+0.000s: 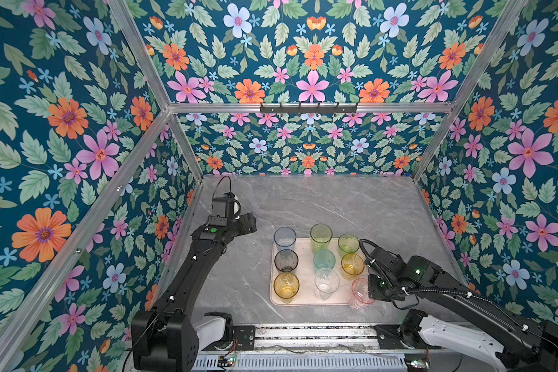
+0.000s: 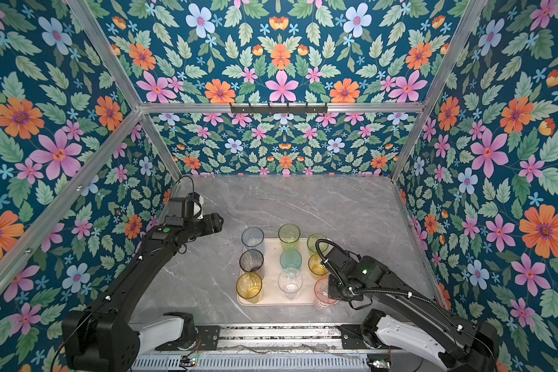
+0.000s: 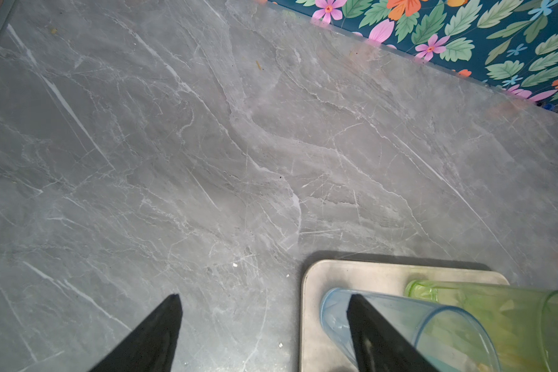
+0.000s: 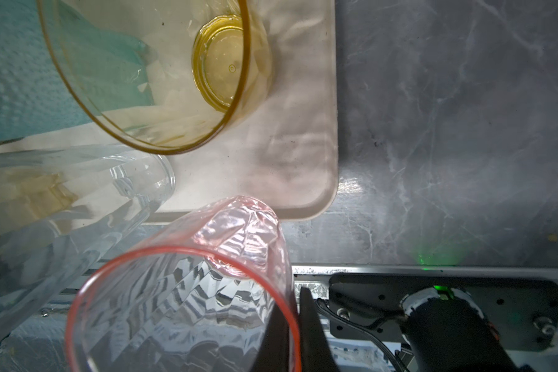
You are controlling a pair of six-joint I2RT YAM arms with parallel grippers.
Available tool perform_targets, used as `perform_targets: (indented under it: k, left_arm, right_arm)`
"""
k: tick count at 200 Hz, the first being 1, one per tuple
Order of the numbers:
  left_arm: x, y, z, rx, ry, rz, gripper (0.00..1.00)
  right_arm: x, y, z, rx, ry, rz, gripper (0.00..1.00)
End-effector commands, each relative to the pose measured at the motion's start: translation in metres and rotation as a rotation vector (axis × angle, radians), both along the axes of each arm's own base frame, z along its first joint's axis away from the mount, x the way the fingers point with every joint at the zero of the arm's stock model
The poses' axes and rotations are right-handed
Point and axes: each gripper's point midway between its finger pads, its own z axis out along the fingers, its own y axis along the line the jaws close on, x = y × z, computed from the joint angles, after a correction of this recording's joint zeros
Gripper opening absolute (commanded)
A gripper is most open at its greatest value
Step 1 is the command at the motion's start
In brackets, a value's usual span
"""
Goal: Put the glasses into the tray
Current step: 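Lower the pink glass onto the tray corner nearest the robot beside the amber glass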
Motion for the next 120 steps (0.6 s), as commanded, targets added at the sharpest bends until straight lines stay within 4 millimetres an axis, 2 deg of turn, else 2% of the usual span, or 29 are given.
perform_targets:
  k: [1, 120]
  left_arm:
    - [0.0007, 0.0003, -0.0014, 0.001, 0.000, 0.000, 0.84]
    - [0.0010, -0.0006, -0.0023, -0.002, 0.004, -0.003, 0.84]
  right_arm:
    - [0.0043, -0.0005, -0.0008, -0.004, -0.020, -0.017, 0.00]
    - [0.0097, -0.0007, -0.0092, -0.026, -0.031, -0.025, 0.00]
